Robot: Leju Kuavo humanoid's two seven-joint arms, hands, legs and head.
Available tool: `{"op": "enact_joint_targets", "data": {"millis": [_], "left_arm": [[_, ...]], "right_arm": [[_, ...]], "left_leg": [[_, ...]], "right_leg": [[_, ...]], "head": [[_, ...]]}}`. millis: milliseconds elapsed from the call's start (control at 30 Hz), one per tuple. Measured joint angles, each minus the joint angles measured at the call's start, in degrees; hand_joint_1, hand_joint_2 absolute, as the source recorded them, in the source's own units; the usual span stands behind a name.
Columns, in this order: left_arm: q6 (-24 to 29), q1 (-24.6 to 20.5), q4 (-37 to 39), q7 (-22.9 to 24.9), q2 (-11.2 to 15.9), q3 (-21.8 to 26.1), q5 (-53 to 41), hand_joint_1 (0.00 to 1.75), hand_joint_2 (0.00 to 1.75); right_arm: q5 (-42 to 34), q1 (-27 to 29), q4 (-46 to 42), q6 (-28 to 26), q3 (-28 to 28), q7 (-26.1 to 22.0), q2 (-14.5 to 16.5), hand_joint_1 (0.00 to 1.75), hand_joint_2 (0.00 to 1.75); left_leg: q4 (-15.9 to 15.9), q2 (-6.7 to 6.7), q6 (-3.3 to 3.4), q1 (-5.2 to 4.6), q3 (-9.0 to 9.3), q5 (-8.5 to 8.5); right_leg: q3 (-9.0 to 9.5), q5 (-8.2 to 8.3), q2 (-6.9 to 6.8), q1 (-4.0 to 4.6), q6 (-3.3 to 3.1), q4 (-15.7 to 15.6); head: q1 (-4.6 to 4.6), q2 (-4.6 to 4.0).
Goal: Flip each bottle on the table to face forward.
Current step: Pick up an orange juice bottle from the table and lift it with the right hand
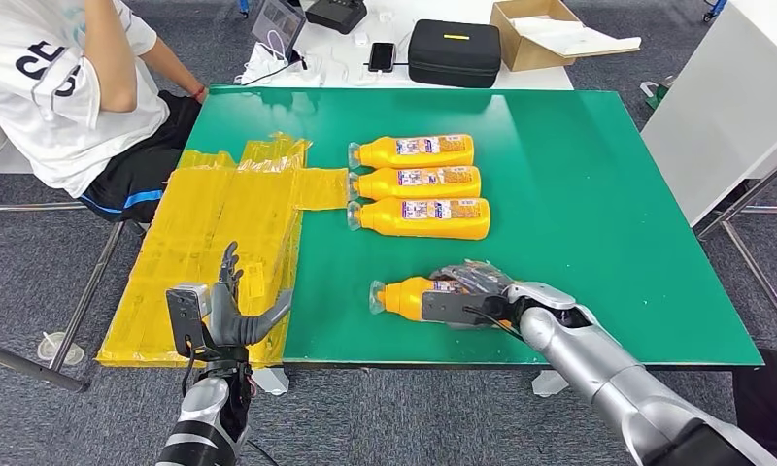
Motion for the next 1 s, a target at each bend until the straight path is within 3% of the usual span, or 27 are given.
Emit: {"op": "enact_joint_targets", "data": {"millis": [133, 233, 333, 500, 700, 867, 1000], "left_arm": [[-0.2, 0.0, 0.1, 0.0, 0.0, 0.0, 0.3, 0.0, 1.75], [-0.1, 0.3, 0.0, 0.0, 0.0, 0.0, 0.6, 0.0, 1.75], [0.3, 1.4, -1.1, 0.0, -0.1, 0.0, 0.7, 0.0, 1.75], [0.4, 2.4, -2.7, 0.1, -0.3, 0.0, 0.8, 0.0, 1.75], [0.3, 3.3, -5.4, 0.5, -0.5, -0.2, 2.9, 0.0, 1.75], [-1.8, 3.3, -8.3, 2.4, -0.7, -1.5, 7.8, 0.0, 1.75], [-6.6, 3.3, -11.1, 4.8, -0.8, -3.6, 12.6, 0.0, 1.75]], "right_arm": [[-1.5, 1.4, -1.7, -3.5, -0.3, -0.2, -0.8, 1.75, 1.75], [-2.0, 5.1, -4.2, -12.4, -3.0, -2.0, 0.5, 1.75, 1.75], [-0.4, 10.8, -7.6, -24.0, -9.3, -5.4, 5.0, 1.75, 1.75], [2.0, 16.6, -12.5, -29.2, -17.1, -8.1, 11.4, 1.75, 1.75], [2.4, 20.5, -19.3, -44.3, -26.2, -19.7, 18.5, 1.75, 1.75], [-0.1, 22.9, -24.8, -50.1, -31.0, -25.9, 22.7, 1.75, 1.75], [-1.4, 24.4, -26.0, -50.8, -33.1, -29.7, 24.3, 1.75, 1.75]], "left_leg": [[0.0, 0.0, 0.0, 0.01, -0.01, -0.01], [0.0, 0.01, 0.01, 0.04, -0.05, -0.02], [0.0, 0.06, -0.02, 0.06, -0.16, -0.06], [0.0, -0.01, -0.05, 0.12, -0.35, 0.0], [0.0, -0.1, -0.04, 0.12, -0.46, 0.02], [0.0, -0.16, -0.03, 0.11, -0.5, 0.01], [0.0, -0.16, -0.03, 0.11, -0.5, 0.01]], "right_leg": [[0.01, 0.0, 0.0, 0.01, 0.0, 0.0], [0.01, -0.01, 0.0, 0.04, 0.0, 0.0], [-0.13, 0.0, 0.04, 0.07, -0.02, 0.0], [-0.34, -0.02, 0.02, 0.13, -0.03, 0.0], [-0.42, -0.02, -0.03, 0.12, -0.02, 0.0], [-0.43, -0.03, -0.06, 0.09, -0.01, 0.0], [-0.43, -0.02, -0.05, 0.09, -0.01, 0.0]], "head": [[0.01, -0.01], [0.01, -0.01], [0.0, -0.01], [-0.02, -0.01], [0.01, 0.0], [0.0, -0.01], [0.01, -0.01]]}}
